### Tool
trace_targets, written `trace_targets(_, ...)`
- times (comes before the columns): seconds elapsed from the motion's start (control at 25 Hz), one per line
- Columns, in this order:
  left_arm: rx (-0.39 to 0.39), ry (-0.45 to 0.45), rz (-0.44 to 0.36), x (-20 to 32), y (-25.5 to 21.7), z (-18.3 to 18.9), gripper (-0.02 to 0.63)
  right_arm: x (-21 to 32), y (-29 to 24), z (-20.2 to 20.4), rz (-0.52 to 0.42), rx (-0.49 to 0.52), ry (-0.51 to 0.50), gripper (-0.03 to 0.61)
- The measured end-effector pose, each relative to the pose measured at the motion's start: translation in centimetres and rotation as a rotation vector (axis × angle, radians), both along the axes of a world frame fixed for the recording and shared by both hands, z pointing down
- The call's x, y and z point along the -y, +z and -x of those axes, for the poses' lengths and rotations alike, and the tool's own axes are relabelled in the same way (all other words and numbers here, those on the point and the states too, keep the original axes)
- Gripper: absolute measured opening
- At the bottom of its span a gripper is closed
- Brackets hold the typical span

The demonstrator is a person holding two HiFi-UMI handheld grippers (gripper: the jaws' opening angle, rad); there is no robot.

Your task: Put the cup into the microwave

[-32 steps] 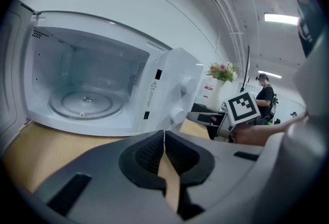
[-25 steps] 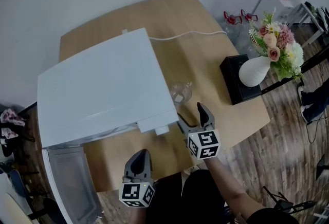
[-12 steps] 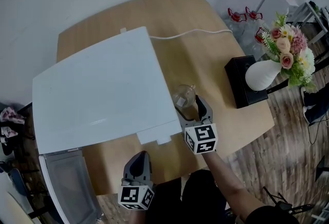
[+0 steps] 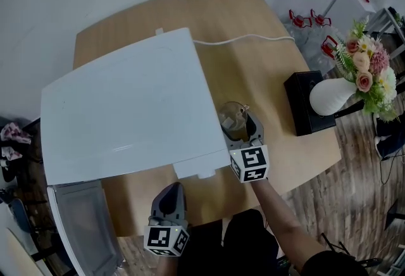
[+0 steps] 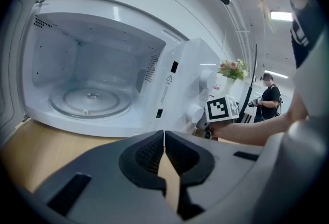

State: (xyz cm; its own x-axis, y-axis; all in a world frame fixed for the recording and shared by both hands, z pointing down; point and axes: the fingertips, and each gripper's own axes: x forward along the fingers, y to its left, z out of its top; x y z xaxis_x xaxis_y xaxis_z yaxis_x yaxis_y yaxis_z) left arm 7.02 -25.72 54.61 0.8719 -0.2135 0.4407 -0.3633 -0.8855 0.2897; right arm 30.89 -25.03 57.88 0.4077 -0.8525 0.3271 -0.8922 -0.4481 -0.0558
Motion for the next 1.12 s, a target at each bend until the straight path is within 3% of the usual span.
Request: trace_targets(1.12,-0.003,-0.066,-0.018,-1.8,-0.9,2.7,0.006,-2.9,-1.6,0.2,-0.043,0.008,0.046,0.35)
